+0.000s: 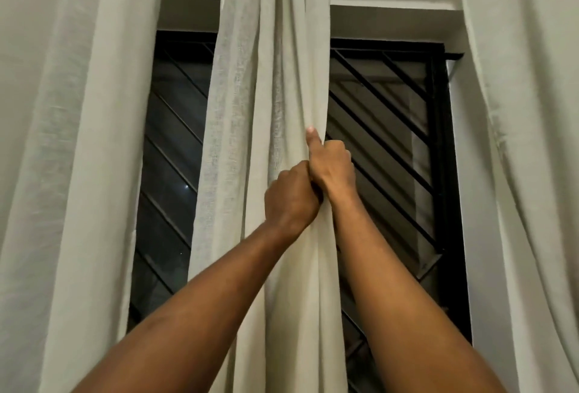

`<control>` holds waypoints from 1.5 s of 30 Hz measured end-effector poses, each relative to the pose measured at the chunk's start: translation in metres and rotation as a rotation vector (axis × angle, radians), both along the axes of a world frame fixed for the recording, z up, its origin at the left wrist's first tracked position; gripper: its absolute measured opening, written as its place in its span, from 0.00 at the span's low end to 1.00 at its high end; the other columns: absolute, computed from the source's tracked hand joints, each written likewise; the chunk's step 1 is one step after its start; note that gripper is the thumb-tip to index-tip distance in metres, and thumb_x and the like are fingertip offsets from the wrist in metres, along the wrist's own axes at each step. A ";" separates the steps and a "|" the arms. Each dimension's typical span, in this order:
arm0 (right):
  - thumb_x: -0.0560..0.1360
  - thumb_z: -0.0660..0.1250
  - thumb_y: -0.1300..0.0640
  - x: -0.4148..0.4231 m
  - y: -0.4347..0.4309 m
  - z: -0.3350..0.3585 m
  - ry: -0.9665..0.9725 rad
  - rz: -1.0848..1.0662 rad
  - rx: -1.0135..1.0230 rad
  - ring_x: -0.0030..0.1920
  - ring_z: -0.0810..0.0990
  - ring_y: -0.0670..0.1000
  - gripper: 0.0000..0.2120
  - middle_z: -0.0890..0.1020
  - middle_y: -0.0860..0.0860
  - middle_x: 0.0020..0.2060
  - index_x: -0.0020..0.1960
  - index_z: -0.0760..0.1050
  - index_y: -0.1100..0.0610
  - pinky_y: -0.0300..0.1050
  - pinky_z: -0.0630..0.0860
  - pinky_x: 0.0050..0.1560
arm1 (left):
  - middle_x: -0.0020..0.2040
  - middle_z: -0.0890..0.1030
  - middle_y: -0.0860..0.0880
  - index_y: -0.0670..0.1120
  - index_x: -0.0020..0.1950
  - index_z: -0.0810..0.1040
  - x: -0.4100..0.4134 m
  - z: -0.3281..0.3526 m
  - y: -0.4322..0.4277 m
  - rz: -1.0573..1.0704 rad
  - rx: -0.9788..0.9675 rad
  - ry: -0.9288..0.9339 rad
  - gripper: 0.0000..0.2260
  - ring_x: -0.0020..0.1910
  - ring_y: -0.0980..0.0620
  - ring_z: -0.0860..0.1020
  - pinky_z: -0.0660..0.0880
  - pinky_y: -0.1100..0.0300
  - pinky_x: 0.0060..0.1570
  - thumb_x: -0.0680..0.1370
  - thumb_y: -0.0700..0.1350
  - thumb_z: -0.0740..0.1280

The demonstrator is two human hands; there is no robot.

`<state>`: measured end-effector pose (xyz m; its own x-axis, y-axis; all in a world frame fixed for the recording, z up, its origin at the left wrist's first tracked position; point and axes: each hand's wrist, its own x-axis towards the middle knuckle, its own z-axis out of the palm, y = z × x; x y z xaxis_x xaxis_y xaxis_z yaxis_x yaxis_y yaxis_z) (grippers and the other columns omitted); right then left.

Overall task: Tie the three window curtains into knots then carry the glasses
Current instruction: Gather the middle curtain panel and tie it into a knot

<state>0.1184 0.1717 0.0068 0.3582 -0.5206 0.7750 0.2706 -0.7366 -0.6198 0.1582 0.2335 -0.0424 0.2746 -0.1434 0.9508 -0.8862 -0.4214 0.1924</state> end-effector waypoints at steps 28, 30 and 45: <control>0.77 0.59 0.64 -0.015 -0.017 -0.038 0.151 -0.259 0.035 0.52 0.78 0.59 0.07 0.78 0.58 0.55 0.53 0.72 0.61 0.50 0.73 0.43 | 0.46 0.80 0.41 0.44 0.52 0.72 0.037 -0.043 0.107 0.338 -0.271 0.267 0.07 0.42 0.38 0.77 0.74 0.48 0.43 0.76 0.43 0.58; 0.78 0.58 0.62 -0.009 -0.003 -0.040 0.165 -0.203 0.002 0.53 0.77 0.59 0.09 0.78 0.57 0.56 0.56 0.73 0.61 0.50 0.73 0.45 | 0.46 0.80 0.40 0.44 0.56 0.71 0.028 -0.049 0.094 0.322 -0.167 0.201 0.10 0.42 0.38 0.77 0.74 0.49 0.42 0.77 0.45 0.58; 0.73 0.65 0.54 0.021 0.017 -0.058 0.090 0.045 0.015 0.45 0.80 0.54 0.10 0.81 0.52 0.45 0.50 0.77 0.58 0.48 0.78 0.43 | 0.40 0.78 0.53 0.48 0.45 0.79 0.008 -0.081 0.037 -0.092 0.040 0.029 0.07 0.39 0.55 0.76 0.75 0.57 0.38 0.74 0.49 0.63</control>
<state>0.1396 0.1886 -0.0514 0.4499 -0.5135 0.7307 0.2460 -0.7152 -0.6542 0.1659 0.2701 -0.1233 0.2861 -0.2073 0.9355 -0.9158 -0.3462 0.2034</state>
